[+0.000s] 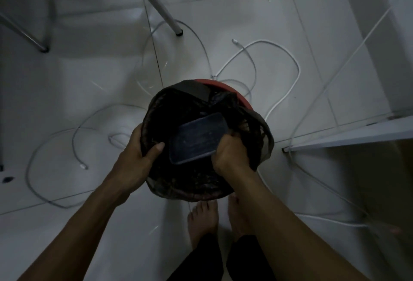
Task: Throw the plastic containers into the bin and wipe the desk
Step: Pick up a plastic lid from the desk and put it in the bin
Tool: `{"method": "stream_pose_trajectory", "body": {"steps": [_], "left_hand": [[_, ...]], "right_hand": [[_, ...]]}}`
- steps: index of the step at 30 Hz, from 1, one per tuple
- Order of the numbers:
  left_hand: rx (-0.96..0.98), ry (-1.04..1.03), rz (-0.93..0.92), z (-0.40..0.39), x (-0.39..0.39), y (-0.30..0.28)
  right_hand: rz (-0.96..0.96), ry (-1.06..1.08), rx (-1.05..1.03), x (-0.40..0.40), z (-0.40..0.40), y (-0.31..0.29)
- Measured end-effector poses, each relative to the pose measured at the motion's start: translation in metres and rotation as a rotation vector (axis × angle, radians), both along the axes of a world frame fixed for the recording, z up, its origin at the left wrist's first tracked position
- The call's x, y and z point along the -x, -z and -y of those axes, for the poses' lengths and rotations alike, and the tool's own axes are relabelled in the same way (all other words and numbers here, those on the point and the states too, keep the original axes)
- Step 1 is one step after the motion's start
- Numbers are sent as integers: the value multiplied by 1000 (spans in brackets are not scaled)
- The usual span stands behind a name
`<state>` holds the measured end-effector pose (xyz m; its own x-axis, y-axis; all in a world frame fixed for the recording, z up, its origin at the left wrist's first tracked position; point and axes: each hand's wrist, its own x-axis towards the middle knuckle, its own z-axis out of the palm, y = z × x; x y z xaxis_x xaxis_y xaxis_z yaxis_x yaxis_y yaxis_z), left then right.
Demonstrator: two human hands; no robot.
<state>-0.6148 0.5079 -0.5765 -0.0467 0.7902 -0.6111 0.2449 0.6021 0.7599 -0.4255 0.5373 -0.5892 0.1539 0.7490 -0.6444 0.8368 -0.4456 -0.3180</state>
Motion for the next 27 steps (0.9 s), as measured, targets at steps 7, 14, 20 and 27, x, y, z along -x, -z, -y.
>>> {"method": "stream_pose_trajectory", "body": {"steps": [7, 14, 20, 27], "left_hand": [[164, -108, -13, 15, 14, -8], [165, -175, 6, 17, 10, -13], [-3, -146, -323, 0, 2, -18], [-444, 504, -881, -64, -16, -2]], "right_hand": [[-22, 299, -672, -28, 31, -40], [-306, 539, -391, -66, 36, -18], [-225, 477, -560, -62, 6, -22], [-4, 72, -732, -67, -37, -9]]}}
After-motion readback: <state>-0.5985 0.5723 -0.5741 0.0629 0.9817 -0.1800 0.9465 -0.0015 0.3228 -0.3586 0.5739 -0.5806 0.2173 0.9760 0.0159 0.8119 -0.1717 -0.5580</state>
